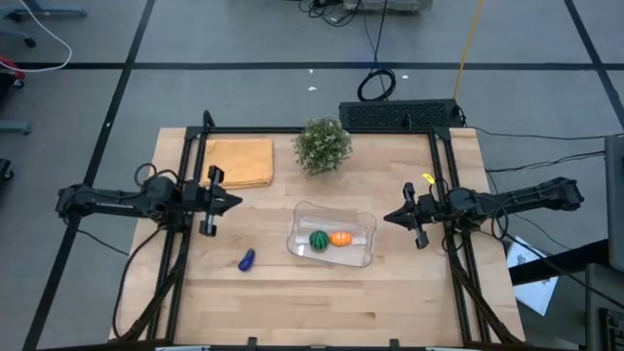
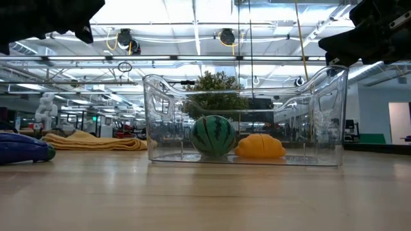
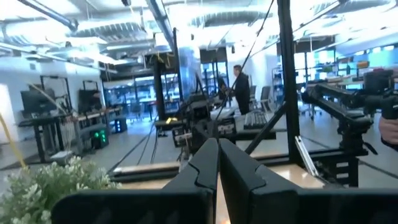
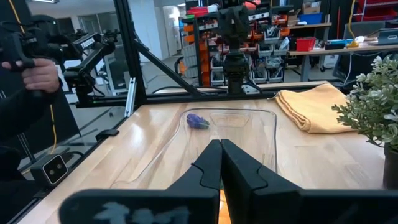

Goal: Pick and placing Produce into tupperware
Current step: Put the eggplant into the transparent bin

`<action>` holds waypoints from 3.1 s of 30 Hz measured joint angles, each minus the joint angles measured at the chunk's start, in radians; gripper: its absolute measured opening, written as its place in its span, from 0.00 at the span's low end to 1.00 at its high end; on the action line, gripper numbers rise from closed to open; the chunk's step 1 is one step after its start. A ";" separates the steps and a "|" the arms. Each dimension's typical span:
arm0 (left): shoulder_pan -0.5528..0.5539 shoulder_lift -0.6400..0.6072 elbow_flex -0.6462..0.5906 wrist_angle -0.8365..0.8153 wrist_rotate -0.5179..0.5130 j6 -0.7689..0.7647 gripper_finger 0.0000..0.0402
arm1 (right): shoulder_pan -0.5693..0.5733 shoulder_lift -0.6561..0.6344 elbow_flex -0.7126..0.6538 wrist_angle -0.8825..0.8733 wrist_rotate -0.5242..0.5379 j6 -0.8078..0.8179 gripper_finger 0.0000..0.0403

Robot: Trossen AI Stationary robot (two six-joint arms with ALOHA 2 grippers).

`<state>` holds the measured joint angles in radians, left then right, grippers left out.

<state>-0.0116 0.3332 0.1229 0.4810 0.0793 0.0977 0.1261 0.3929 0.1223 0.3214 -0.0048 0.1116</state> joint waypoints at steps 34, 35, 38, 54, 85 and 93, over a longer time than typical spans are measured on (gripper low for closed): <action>-0.159 0.311 0.347 -0.322 -0.013 -0.005 0.05 | 0.000 0.000 0.000 -0.013 0.000 0.001 0.00; -0.167 0.316 0.351 -0.325 -0.029 -0.010 0.05 | 0.000 0.000 0.000 -0.012 0.000 0.002 0.00; -0.198 0.325 0.373 -0.364 -0.133 -0.052 0.05 | 0.000 0.000 -0.017 0.009 0.000 0.008 0.00; -0.398 0.491 0.627 -0.842 -0.562 -0.549 0.05 | -0.001 0.000 -0.073 0.079 0.008 0.034 0.00; -0.467 0.984 0.916 -1.327 -0.206 -1.241 0.05 | -0.001 0.000 -0.077 0.064 0.008 0.042 0.00; -0.482 1.082 0.916 -1.423 -0.098 -1.337 0.05 | -0.001 0.000 -0.077 0.062 0.008 0.042 0.00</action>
<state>-0.4937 1.4150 1.0389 -0.9418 -0.0190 -1.2390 0.1253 0.3931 0.0456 0.3836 0.0036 0.1532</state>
